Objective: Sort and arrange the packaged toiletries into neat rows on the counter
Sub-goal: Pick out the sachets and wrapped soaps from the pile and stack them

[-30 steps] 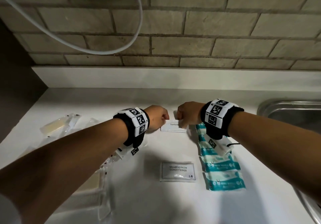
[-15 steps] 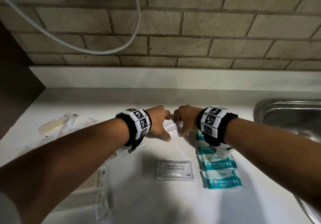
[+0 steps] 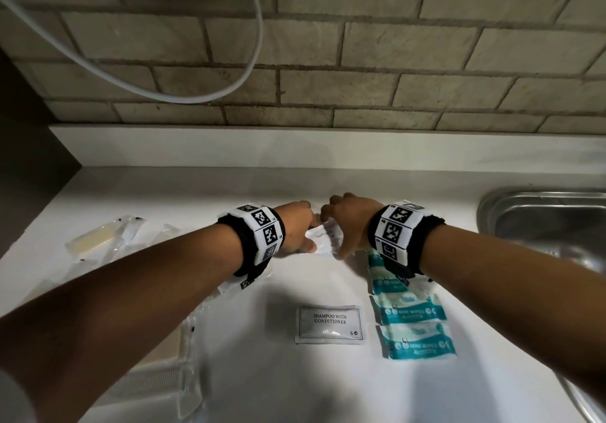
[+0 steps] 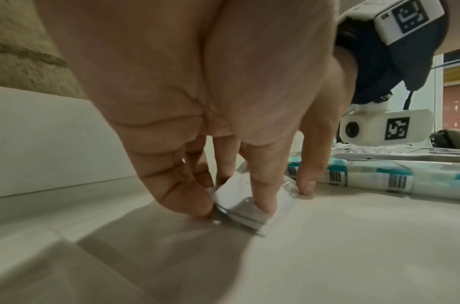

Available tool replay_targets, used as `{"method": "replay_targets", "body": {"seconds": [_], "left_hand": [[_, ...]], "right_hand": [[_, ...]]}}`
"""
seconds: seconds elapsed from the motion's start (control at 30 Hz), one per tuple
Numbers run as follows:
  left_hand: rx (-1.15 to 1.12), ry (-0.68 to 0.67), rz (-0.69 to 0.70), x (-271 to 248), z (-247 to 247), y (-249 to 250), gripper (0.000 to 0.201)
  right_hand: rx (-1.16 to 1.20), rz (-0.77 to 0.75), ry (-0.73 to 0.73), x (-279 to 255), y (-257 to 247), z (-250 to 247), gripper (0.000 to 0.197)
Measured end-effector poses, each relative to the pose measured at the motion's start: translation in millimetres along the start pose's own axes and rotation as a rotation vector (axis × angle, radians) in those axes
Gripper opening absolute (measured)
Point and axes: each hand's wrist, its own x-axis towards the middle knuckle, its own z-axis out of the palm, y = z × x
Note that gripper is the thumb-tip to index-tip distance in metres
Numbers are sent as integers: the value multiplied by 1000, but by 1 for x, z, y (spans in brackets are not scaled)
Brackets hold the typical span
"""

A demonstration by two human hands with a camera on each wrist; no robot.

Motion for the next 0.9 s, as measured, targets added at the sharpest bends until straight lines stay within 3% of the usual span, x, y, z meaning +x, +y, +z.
{"method": "replay_targets", "body": {"seconds": [0.2, 0.37, 0.5, 0.63, 0.9], "left_hand": [[68, -17, -15, -4, -1, 3, 35], [20, 16, -55, -4, 1, 5, 50], [-74, 21, -84, -5, -4, 6, 20], [-23, 74, -43, -5, -7, 5, 34], [121, 39, 20, -5, -2, 1, 53]], "right_hand": [[7, 36, -60, 2, -7, -1, 42], [74, 56, -23, 7, -8, 1, 35], [94, 67, -26, 10, -7, 1, 33], [118, 55, -38, 7, -4, 1, 36], [56, 63, -43, 10, -4, 0, 31]]}}
